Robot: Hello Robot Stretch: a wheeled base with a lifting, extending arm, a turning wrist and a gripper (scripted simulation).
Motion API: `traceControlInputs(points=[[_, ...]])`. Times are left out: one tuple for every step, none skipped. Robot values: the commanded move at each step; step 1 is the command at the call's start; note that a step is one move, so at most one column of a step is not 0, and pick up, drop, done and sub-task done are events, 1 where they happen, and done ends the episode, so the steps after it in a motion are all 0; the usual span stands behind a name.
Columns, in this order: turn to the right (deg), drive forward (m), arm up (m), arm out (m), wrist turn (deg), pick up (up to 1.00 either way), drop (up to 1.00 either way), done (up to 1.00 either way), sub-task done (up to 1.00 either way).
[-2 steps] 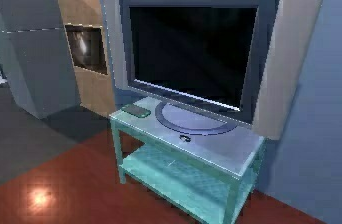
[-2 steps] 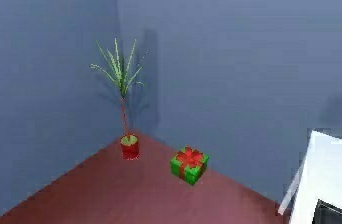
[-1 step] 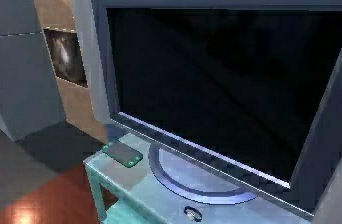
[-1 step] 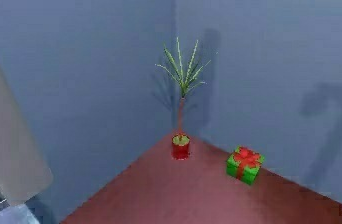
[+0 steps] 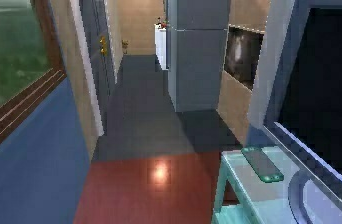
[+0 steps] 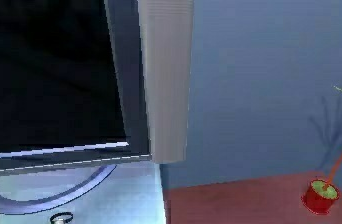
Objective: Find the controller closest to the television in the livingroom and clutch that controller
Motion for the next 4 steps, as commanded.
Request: traceControlInputs(points=[[-45.0, 0.00, 0.00, 0.00, 0.0, 0.00, 0.00, 0.00, 0.00], [-15.0, 0.00, 0.00, 0.00, 0.0, 0.00, 0.00, 0.00, 0.00], [45.0, 0.00, 0.00, 0.00, 0.0, 0.00, 0.00, 0.00, 0.00], [9.0, 0.00, 0.00, 0.00, 0.0, 0.00, 0.00, 0.00, 0.00]])
